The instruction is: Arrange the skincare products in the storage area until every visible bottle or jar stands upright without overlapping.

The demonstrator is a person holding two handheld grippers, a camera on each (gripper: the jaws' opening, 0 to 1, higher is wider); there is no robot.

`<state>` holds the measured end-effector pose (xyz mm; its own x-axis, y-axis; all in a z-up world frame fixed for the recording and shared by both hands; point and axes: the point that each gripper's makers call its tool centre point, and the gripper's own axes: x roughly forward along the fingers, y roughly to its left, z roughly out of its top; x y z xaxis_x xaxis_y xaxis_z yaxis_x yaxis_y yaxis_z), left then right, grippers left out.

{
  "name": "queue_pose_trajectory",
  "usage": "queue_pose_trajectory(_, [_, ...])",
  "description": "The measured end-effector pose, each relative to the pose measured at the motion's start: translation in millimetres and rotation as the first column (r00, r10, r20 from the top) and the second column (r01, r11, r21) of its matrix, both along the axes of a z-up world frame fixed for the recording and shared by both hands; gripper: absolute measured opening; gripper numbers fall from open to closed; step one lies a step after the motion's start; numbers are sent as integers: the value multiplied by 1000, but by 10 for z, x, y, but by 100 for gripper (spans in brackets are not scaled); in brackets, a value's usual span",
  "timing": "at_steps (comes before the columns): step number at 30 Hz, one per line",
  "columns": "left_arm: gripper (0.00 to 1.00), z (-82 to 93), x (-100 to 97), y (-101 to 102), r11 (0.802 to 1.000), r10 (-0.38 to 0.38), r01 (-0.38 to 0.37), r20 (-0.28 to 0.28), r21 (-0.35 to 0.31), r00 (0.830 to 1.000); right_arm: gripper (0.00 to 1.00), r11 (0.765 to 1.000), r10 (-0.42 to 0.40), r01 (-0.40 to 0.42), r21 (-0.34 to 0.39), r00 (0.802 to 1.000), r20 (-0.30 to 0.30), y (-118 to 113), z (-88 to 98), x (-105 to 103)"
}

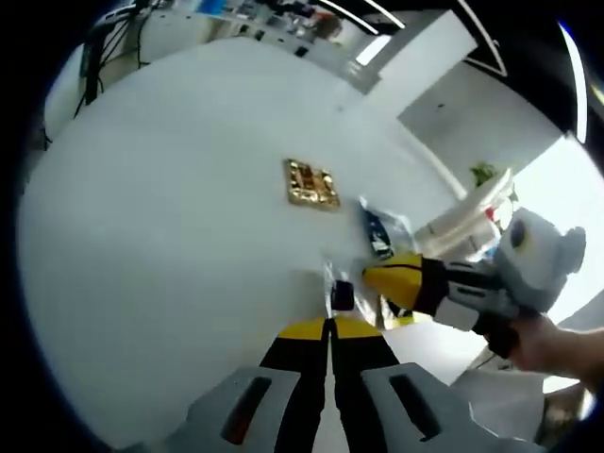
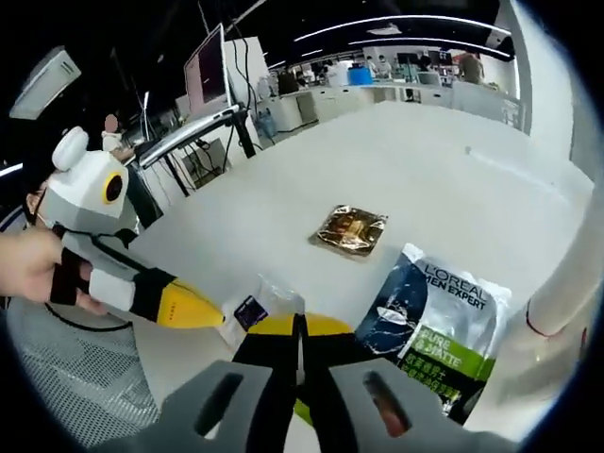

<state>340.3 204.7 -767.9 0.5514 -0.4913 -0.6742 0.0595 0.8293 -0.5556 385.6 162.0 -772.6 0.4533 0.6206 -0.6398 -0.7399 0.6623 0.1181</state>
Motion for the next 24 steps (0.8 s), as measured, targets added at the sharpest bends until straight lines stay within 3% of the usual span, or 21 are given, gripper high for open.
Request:
queue_pose_trajectory(3, [0, -22, 19, -8, 1000, -6, 6, -1, 19, 1000, 1, 999, 15, -15, -29, 1000, 25, 12, -27, 17])
queue_pose_trajectory(9, [0, -74, 49, 1, 992, -57, 55, 7, 114, 998, 1, 990, 78, -66, -125, 992, 94, 21, -72, 49])
queue_pose_trajectory(12, [0, -87, 73, 17, 979, -102, 96, 24, 182, 994, 1, 986, 90, -73, -150, 990, 112, 18, -93, 52])
queue_pose_trajectory(16, [0, -109, 80, 18, 940, -197, 177, 42, 293, 979, 1, 981, 113, -89, -174, 985, 129, 21, -108, 64])
queue_pose_trajectory(19, [0, -105, 75, 14, 918, -242, 210, 54, 336, 969, 1, 976, 135, -107, -192, 980, 143, 27, -109, 73])
queue_pose_trajectory(22, [1, -102, 63, 36, 876, -312, 263, 60, 404, 948, 1, 974, 147, -116, -195, 978, 151, 27, -102, 74])
queue_pose_trajectory(24, [3, -50, 133, 52, 853, -351, 274, 101, 444, 931, 1, 972, 158, -126, -197, 975, 154, 29, -106, 76])
